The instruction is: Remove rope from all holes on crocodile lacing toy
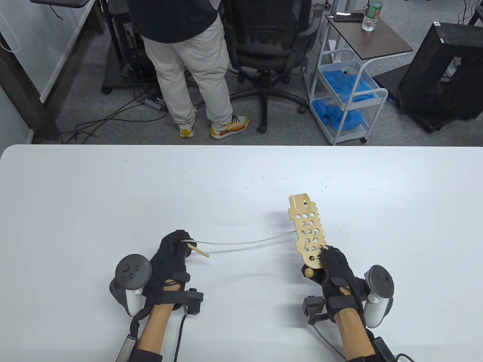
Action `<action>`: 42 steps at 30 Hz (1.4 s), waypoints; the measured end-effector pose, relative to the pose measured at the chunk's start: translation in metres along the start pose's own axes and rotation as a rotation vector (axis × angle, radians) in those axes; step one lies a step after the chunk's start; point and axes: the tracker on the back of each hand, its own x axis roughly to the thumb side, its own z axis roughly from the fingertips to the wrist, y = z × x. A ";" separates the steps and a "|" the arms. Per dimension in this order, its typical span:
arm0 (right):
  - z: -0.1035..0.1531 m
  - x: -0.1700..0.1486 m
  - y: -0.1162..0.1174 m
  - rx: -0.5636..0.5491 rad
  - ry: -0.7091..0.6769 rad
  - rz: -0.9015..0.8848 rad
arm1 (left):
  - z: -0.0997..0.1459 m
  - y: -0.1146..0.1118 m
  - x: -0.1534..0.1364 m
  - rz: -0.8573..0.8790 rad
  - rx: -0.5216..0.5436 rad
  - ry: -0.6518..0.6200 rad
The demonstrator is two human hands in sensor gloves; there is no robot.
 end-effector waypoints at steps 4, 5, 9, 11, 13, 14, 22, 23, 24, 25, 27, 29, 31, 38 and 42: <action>0.004 0.001 0.012 0.074 -0.022 0.007 | 0.003 -0.005 0.005 0.008 -0.035 -0.022; 0.005 0.001 0.016 0.096 -0.036 0.032 | 0.003 -0.007 0.006 0.011 -0.049 -0.026; 0.014 0.004 0.034 0.180 -0.097 0.099 | 0.006 -0.017 0.009 0.014 -0.108 -0.042; 0.019 0.005 0.041 0.212 -0.116 0.102 | 0.008 -0.021 0.011 0.028 -0.137 -0.049; 0.022 0.006 0.048 0.262 -0.137 0.105 | 0.010 -0.025 0.012 0.079 -0.169 -0.051; 0.024 0.006 0.050 0.286 -0.146 0.108 | 0.011 -0.026 0.013 0.108 -0.183 -0.049; 0.031 0.005 0.070 0.437 -0.164 0.103 | 0.015 -0.036 0.012 0.358 -0.297 -0.019; 0.031 0.005 0.071 0.455 -0.170 0.109 | 0.015 -0.037 0.012 0.380 -0.306 -0.020; 0.032 0.005 0.072 0.467 -0.173 0.111 | 0.015 -0.037 0.012 0.393 -0.311 -0.017; 0.032 0.005 0.074 0.483 -0.179 0.106 | 0.016 -0.037 0.011 0.405 -0.313 -0.009; 0.033 0.006 0.076 0.508 -0.183 0.091 | 0.015 -0.037 0.011 0.429 -0.321 -0.004; 0.033 0.007 0.077 0.528 -0.195 0.096 | 0.015 -0.038 0.011 0.448 -0.331 -0.007; 0.034 0.007 0.079 0.547 -0.202 0.099 | 0.014 -0.039 0.011 0.460 -0.349 -0.016; 0.036 0.009 0.082 0.602 -0.220 0.077 | 0.014 -0.048 0.013 0.525 -0.460 -0.040; 0.037 0.009 0.085 0.629 -0.226 0.086 | 0.015 -0.052 0.015 0.481 -0.495 -0.053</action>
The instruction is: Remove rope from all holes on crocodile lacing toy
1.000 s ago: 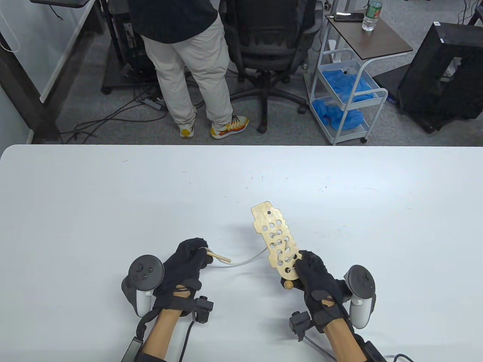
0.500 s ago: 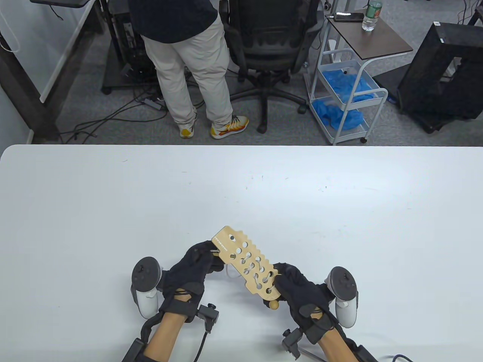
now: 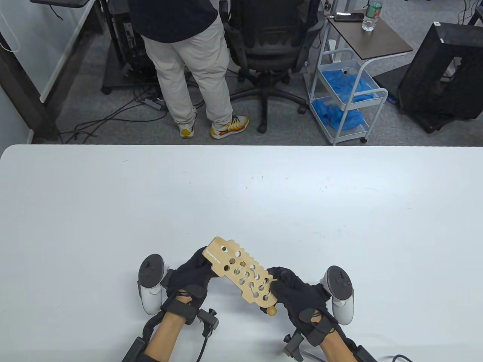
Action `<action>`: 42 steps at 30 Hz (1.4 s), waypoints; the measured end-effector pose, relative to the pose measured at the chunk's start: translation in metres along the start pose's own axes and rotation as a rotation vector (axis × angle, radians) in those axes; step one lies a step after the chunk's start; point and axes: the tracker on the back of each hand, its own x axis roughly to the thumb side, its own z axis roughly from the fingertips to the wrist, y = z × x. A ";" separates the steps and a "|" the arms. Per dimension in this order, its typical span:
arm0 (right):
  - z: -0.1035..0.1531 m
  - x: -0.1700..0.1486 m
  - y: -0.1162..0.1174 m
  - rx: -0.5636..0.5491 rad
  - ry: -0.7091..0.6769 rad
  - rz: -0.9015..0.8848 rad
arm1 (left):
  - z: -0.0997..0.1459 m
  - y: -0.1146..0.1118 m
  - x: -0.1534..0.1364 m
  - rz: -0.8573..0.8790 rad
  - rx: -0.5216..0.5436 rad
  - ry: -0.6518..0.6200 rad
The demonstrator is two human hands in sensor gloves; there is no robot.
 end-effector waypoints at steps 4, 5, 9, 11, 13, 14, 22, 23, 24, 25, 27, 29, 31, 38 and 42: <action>-0.001 -0.001 0.002 0.010 0.007 0.027 | 0.001 -0.008 0.001 -0.025 -0.030 -0.004; -0.001 -0.001 0.002 0.010 0.009 0.028 | 0.001 -0.010 0.002 -0.028 -0.035 -0.007; -0.002 -0.004 0.002 0.012 0.028 0.043 | 0.004 -0.019 0.007 0.011 -0.074 -0.040; -0.002 -0.005 0.002 0.019 0.034 0.035 | 0.007 -0.020 0.010 0.008 -0.008 -0.060; -0.002 -0.005 0.001 0.002 0.043 0.040 | 0.009 -0.019 0.012 -0.010 0.028 -0.073; -0.002 -0.005 0.001 0.000 0.041 0.048 | 0.008 -0.018 0.012 -0.006 0.018 -0.079; -0.002 -0.004 -0.006 -0.067 0.048 0.071 | 0.006 -0.024 0.012 0.085 -0.063 -0.119; -0.001 -0.004 -0.008 -0.074 0.047 0.071 | 0.005 -0.026 0.012 0.101 -0.088 -0.126; -0.001 -0.004 -0.009 -0.082 0.048 0.063 | 0.004 -0.027 0.012 0.125 -0.121 -0.130; -0.001 -0.005 -0.010 -0.090 0.049 0.057 | 0.003 -0.029 0.011 0.146 -0.146 -0.133; 0.000 -0.005 -0.011 -0.107 0.053 0.042 | 0.002 -0.030 0.010 0.179 -0.190 -0.137; 0.000 -0.005 -0.013 -0.123 0.056 0.041 | 0.002 -0.032 0.009 0.181 -0.212 -0.139; 0.001 -0.004 -0.014 -0.146 0.059 0.057 | 0.002 -0.035 0.007 0.201 -0.244 -0.137; 0.003 0.006 -0.015 -0.189 -0.004 0.241 | 0.001 -0.035 0.003 0.248 -0.263 -0.127; 0.007 0.017 -0.014 -0.250 -0.074 0.388 | 0.001 -0.036 0.001 0.273 -0.270 -0.102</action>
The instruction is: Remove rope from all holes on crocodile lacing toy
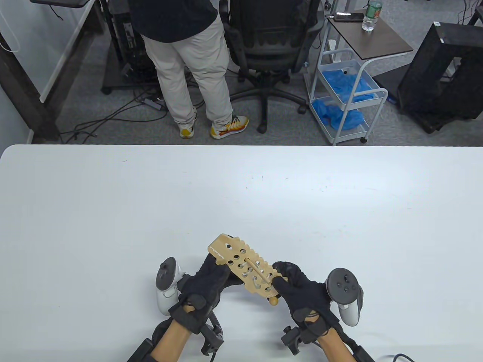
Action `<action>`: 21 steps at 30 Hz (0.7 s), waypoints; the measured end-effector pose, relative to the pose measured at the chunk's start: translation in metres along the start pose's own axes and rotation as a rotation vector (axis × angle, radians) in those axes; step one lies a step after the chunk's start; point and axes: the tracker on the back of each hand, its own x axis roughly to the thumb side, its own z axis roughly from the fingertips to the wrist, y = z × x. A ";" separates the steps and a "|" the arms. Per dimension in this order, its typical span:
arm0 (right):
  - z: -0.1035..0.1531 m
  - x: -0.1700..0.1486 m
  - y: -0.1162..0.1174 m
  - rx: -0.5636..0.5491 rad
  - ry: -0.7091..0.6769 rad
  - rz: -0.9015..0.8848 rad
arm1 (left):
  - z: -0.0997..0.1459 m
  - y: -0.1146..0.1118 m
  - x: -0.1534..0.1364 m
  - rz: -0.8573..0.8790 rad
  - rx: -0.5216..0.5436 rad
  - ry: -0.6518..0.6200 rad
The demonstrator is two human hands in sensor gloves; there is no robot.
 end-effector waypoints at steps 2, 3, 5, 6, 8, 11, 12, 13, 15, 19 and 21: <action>0.002 0.005 -0.002 -0.045 -0.032 0.073 | 0.001 0.001 0.000 -0.031 0.030 0.030; 0.003 0.008 -0.003 -0.072 -0.053 0.117 | 0.001 0.002 -0.001 -0.063 0.050 0.041; 0.005 0.013 -0.005 -0.110 -0.086 0.185 | 0.002 0.004 0.000 -0.132 0.078 0.069; 0.006 0.015 -0.006 -0.130 -0.103 0.215 | 0.002 0.006 0.000 -0.158 0.083 0.079; 0.007 0.018 -0.006 -0.160 -0.125 0.258 | 0.003 0.008 -0.001 -0.178 0.102 0.105; 0.010 0.023 -0.007 -0.216 -0.159 0.349 | 0.005 0.009 -0.001 -0.219 0.151 0.129; 0.010 0.024 -0.007 -0.228 -0.166 0.372 | 0.006 0.009 0.000 -0.256 0.182 0.135; 0.010 0.025 -0.007 -0.232 -0.170 0.380 | 0.006 0.009 0.001 -0.284 0.202 0.142; 0.011 0.026 -0.007 -0.243 -0.181 0.393 | 0.007 0.008 0.003 -0.356 0.230 0.146; 0.014 0.030 -0.006 -0.283 -0.208 0.445 | 0.009 0.007 0.004 -0.398 0.270 0.187; 0.015 0.031 -0.007 -0.316 -0.209 0.460 | 0.010 0.007 0.004 -0.414 0.287 0.198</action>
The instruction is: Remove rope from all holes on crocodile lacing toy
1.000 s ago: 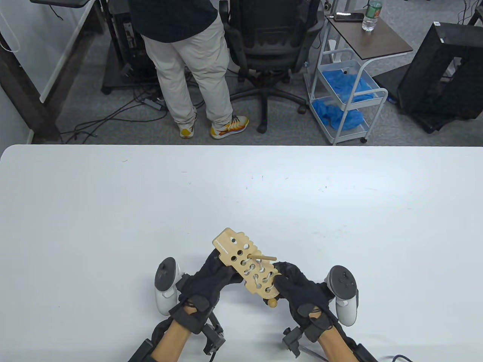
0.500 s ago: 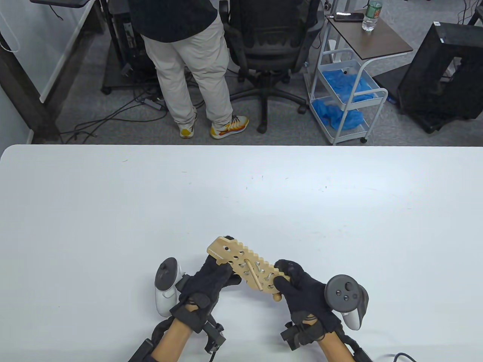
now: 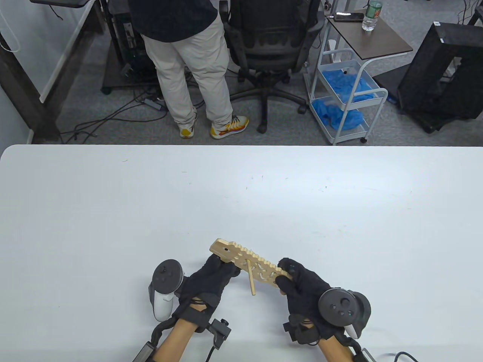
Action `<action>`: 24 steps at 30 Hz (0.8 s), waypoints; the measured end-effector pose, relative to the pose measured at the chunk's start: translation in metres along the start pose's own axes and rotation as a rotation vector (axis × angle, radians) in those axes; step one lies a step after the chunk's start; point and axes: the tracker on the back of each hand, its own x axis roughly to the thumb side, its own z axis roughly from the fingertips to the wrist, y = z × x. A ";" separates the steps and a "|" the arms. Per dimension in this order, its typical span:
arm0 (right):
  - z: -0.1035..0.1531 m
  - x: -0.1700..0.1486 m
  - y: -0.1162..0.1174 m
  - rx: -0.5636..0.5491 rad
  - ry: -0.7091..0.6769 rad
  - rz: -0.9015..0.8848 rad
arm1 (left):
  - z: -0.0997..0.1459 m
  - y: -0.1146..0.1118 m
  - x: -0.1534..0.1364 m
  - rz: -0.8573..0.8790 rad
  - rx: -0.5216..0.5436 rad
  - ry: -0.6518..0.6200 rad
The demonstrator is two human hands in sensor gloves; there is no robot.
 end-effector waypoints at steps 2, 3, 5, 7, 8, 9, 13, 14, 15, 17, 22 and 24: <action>0.000 -0.001 -0.002 -0.014 0.011 -0.004 | 0.001 0.001 0.001 -0.010 0.015 0.006; 0.000 -0.001 -0.002 -0.020 0.016 -0.007 | 0.002 0.001 0.001 -0.020 0.028 0.011; 0.000 -0.001 -0.004 -0.048 0.022 0.004 | 0.004 0.002 0.002 -0.051 0.061 0.033; 0.001 0.000 -0.005 -0.071 0.011 0.036 | 0.005 0.002 0.003 -0.070 0.086 0.042; 0.002 0.001 -0.006 -0.081 -0.001 0.060 | 0.005 0.002 0.003 -0.068 0.082 0.040; 0.002 0.002 -0.006 -0.086 -0.010 0.072 | 0.005 0.001 0.003 -0.063 0.071 0.036; 0.004 0.008 -0.005 -0.111 -0.064 0.159 | 0.003 -0.003 0.005 -0.034 -0.002 0.008; 0.004 0.010 -0.005 -0.116 -0.082 0.186 | 0.003 -0.005 0.005 -0.033 -0.027 0.006; 0.005 0.011 -0.004 -0.119 -0.103 0.213 | 0.002 -0.008 0.005 -0.031 -0.053 0.000; 0.006 0.015 -0.003 -0.123 -0.136 0.254 | 0.002 -0.012 0.006 -0.033 -0.089 -0.012; 0.009 0.025 0.000 -0.141 -0.238 0.381 | 0.002 -0.019 0.005 -0.039 -0.139 -0.016; 0.010 0.028 0.001 -0.140 -0.259 0.400 | 0.002 -0.020 0.005 -0.039 -0.142 -0.011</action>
